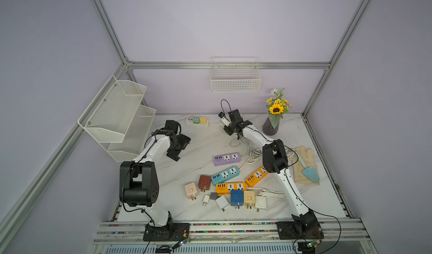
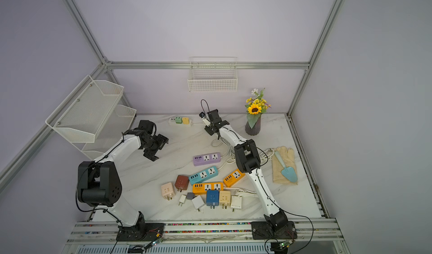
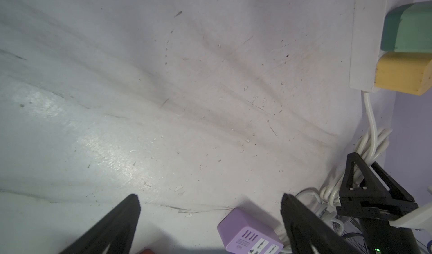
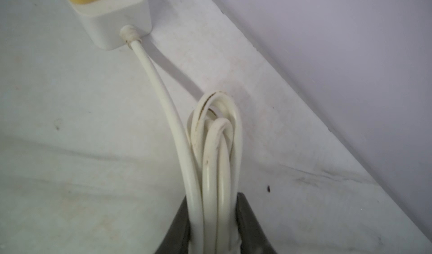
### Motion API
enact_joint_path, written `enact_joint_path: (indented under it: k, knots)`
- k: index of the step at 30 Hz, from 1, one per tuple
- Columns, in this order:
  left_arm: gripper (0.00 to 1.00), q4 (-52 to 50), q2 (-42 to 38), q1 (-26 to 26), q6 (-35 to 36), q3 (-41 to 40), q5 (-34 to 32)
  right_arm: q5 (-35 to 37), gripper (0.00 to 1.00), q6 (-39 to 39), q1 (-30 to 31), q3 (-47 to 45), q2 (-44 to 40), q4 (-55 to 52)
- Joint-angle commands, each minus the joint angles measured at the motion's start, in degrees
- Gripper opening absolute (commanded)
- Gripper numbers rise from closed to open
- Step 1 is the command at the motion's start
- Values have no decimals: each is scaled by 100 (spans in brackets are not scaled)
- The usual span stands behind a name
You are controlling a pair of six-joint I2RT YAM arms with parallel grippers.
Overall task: Pull the plug off the socket
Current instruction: Move the socket to the center of the board.
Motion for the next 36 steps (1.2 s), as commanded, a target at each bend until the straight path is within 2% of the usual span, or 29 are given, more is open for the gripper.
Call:
enact_joint_path:
  k: [1, 5, 10, 16, 19, 30, 36]
  knots:
    - [96, 72, -171, -1, 4, -47, -17, -283, 7, -80, 122, 205, 30, 406]
    - [96, 52, -237, 26, -13, -105, -78, -738, 0, 30, 311, 151, -165, 276]
    - [96, -30, -303, 137, -113, -84, -193, -873, 0, 269, 633, 177, -506, 196]
    - [98, -487, -289, 283, -355, 290, -513, -840, 0, 1106, 944, -177, -1098, 44]
    - [100, -801, -271, 340, -558, 473, -728, -899, 0, 1131, 1147, -790, -1581, -116]
    - [100, -1146, -196, 472, -848, 752, -849, -906, 0, 1071, 1935, -4318, -4041, -114]
    - [100, -1146, 234, 416, -832, 968, -428, -622, 0, 1148, 1944, -5268, -4817, -389]
